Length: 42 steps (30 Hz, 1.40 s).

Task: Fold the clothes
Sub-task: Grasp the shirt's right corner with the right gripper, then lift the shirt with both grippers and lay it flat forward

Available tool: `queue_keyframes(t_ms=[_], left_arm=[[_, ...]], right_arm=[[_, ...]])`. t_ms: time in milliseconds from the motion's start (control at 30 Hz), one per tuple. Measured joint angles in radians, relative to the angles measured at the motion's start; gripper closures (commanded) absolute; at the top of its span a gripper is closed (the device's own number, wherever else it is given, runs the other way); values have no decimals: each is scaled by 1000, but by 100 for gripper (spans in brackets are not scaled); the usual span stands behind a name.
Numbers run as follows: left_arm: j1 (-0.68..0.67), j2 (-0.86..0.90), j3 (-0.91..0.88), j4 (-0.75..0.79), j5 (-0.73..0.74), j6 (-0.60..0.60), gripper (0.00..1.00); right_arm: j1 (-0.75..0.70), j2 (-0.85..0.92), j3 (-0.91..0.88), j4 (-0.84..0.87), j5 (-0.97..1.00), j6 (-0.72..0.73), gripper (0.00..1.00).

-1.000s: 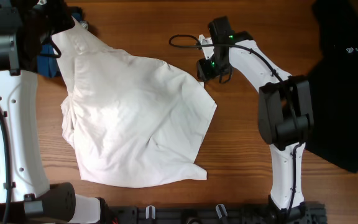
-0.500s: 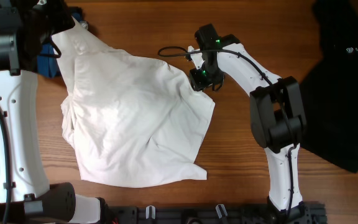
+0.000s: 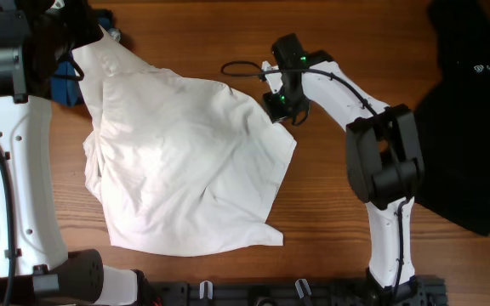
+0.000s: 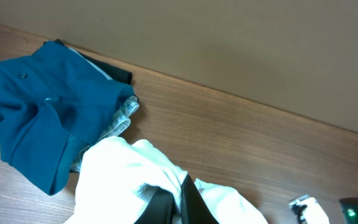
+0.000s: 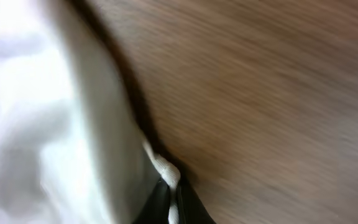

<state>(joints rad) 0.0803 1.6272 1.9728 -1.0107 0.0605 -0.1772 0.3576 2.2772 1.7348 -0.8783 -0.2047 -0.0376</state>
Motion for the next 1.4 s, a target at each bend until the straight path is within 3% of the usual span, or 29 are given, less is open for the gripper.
queue_keyframes(t_ms=[233, 467, 633, 1067, 1267, 1400], left_arm=[[0, 6, 0, 1, -47, 0, 96], [-1, -3, 0, 120, -48, 0, 96], [-2, -183, 0, 204, -9, -3, 96], [-3, -733, 14, 241, 140, -35, 96], [-3, -740, 67, 225, 85, 3, 96], [-3, -613, 73, 204, 16, 31, 96]], right_arm=[[-322, -110, 265, -132, -8, -36, 96], [-433, -298, 340, -176, -17, -73, 96], [-584, -555, 418, -177, -20, -84, 96], [-623, -1074, 435, -224, -4, -90, 96], [-623, -1149, 443, -277, 88, -79, 96], [-623, -1093, 443, -347, 147, -60, 96]])
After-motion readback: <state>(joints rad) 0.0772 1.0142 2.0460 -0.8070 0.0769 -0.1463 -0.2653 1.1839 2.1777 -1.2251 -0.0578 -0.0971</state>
